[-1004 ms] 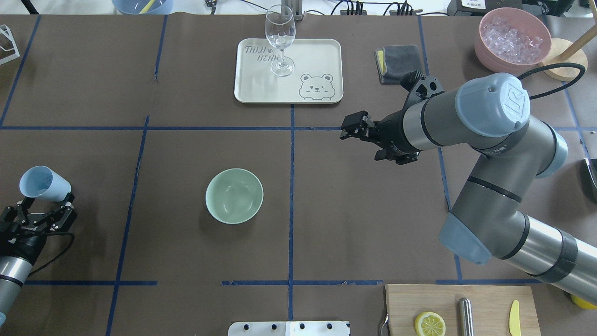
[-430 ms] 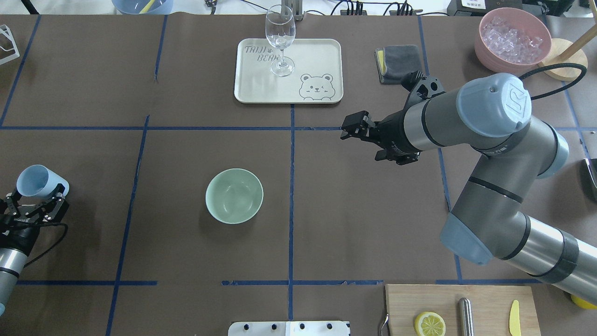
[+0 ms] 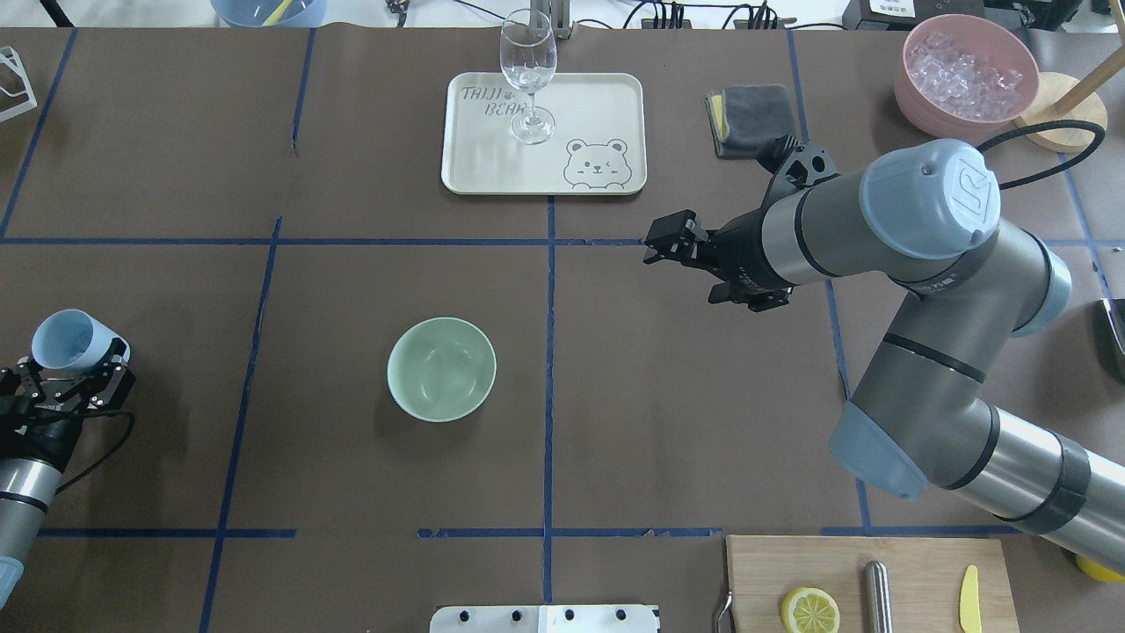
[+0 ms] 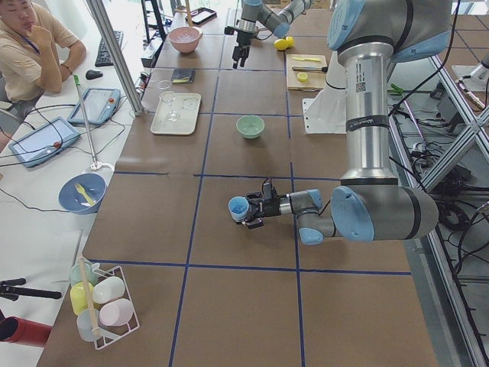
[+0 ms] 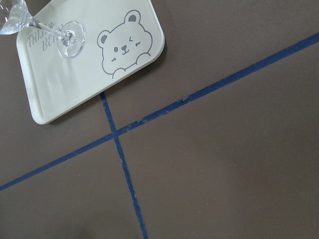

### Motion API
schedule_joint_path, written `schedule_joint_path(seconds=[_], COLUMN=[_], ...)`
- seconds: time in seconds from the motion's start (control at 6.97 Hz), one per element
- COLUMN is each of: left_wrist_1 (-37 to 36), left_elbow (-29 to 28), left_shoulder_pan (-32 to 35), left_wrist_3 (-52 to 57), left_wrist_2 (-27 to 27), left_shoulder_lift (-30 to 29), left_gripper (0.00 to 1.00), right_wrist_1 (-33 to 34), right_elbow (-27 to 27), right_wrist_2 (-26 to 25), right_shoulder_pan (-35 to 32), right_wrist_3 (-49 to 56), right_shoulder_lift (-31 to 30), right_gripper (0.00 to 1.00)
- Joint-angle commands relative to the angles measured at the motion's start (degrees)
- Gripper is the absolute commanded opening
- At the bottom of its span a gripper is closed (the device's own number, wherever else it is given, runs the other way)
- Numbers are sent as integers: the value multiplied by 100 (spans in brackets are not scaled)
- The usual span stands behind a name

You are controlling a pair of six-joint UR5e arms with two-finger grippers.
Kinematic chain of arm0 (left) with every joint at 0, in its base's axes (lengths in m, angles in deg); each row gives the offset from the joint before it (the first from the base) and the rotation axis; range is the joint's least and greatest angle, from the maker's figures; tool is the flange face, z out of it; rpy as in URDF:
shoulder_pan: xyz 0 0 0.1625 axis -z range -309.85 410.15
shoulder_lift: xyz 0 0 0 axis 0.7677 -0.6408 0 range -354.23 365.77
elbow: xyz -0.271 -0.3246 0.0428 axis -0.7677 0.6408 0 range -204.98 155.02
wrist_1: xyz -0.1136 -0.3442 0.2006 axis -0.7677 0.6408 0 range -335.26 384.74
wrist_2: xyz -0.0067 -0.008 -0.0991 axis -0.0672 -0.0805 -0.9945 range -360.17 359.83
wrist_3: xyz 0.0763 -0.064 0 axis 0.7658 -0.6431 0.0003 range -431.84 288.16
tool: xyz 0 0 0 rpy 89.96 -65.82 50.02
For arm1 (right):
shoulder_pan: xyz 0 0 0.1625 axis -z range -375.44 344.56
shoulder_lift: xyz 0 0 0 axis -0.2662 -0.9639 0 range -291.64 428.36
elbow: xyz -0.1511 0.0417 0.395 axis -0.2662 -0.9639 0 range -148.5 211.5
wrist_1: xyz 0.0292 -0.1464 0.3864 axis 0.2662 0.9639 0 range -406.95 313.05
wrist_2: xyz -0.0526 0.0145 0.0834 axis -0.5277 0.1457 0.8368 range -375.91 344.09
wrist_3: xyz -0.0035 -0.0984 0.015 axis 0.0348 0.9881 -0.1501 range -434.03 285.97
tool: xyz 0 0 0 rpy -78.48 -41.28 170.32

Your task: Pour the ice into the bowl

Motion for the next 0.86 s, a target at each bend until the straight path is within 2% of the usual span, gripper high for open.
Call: schedule_joint_path(seconds=[0.0, 0.14, 0.29, 0.43, 0.57, 0.72], left_wrist_1=[0, 8, 17, 96, 288, 707], left_elbow=[-45, -63, -63, -28, 120, 426], left_shoulder_pan=[72, 81, 168, 326, 432, 529], left_wrist_3=[59, 59, 155, 669, 961, 2095], left_wrist_2=[-17, -17, -43, -244, -289, -829], left_shoulder_lift=[-99, -144, -144, -162, -379, -434], left_gripper=[95, 73, 8, 0, 0, 0], right_wrist_1=[0, 0, 0, 0, 0, 0], right_elbow=[-1, -10, -10, -1, -1, -1], right_wrist_2=[0, 0, 0, -17, -96, -97], right_shoulder_pan=[0, 0, 0, 9, 9, 17], right_wrist_3=[-7, 2, 2, -7, -24, -24], right_shoulder_lift=[12, 20, 29, 29, 47, 47], right_gripper=[100, 100, 100, 100, 100, 100])
